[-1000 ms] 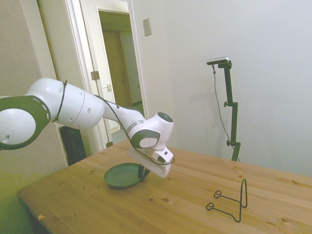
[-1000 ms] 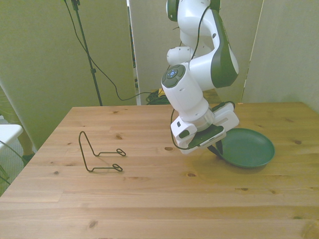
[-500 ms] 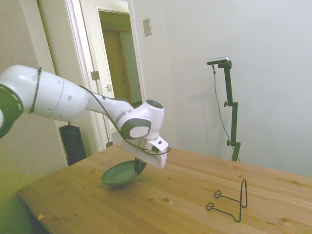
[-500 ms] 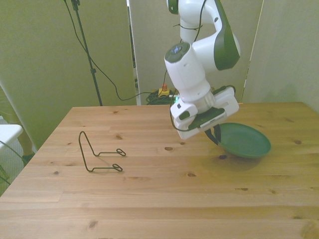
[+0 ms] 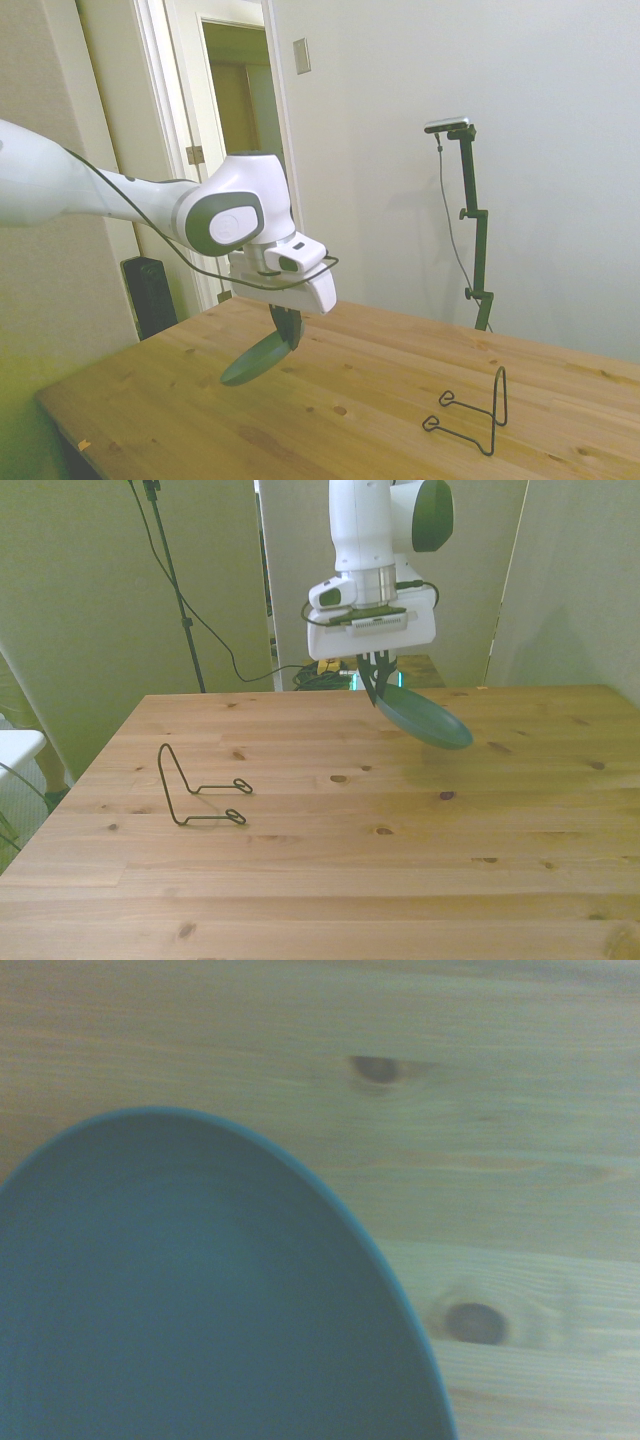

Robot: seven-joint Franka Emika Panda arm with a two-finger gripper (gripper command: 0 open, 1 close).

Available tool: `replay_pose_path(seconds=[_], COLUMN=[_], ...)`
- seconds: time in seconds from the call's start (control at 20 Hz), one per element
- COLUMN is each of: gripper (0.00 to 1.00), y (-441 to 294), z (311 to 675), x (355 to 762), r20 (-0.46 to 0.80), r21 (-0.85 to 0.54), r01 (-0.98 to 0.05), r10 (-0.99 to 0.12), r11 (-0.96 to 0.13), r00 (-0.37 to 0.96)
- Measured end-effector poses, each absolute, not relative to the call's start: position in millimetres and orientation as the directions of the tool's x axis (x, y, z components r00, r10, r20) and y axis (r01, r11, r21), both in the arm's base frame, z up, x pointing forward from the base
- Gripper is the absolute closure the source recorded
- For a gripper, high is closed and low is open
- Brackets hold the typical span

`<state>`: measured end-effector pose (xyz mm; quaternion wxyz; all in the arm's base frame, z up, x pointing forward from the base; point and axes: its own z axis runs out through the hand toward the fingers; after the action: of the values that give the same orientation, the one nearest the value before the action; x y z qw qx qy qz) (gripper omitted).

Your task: Load the plate

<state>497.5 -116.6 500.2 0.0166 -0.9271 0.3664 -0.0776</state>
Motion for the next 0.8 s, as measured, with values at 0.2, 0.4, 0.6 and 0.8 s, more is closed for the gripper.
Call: replay_pose_path(seconds=[0.2, 0.4, 0.6, 0.8], gripper=[1.0, 1.0, 1.0, 1.0], y=[-148.2, -177.7, -209.1, -222.4], z=[518.6, 531.0, 542.6, 550.3], x=[485.6, 481.9, 487.0, 510.7], r20=[0.227, 0.315, 0.383, 0.464], r21=[-0.002, 0.05, 0.061, 0.09], r01=[-0.721, -0.773, -0.816, -0.855], r10=[-0.702, -0.724, -0.742, -0.738], r11=[-0.693, -0.633, -0.574, -0.511], r00=[0.675, 0.613, 0.55, 0.49])
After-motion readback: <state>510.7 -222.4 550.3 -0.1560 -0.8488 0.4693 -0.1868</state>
